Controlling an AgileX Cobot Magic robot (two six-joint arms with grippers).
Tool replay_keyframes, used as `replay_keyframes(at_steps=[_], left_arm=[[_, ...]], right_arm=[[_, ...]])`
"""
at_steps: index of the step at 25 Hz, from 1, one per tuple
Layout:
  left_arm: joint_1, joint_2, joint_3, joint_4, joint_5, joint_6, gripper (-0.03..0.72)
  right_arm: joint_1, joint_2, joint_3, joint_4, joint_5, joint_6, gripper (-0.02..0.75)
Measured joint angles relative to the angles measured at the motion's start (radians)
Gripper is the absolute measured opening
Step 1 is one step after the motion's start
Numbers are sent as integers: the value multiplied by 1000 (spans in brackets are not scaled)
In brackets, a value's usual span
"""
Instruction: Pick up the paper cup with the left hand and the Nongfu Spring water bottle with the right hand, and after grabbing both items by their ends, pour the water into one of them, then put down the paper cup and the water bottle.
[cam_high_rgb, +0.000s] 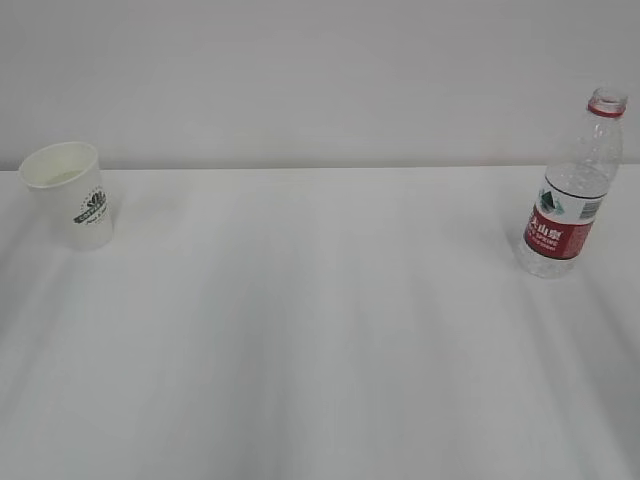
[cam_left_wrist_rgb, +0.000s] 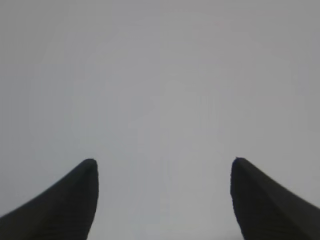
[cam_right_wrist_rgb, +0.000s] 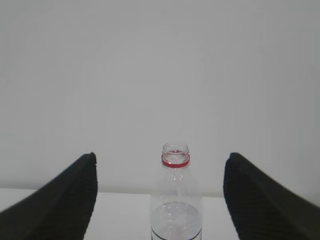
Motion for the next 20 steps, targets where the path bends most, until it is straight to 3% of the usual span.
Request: replay_keyframes(at_steps=[20], left_arm=[[0,-457,2,49,327,2,587]], right_arm=[[0,-340,-12,-5,274,-4,593]])
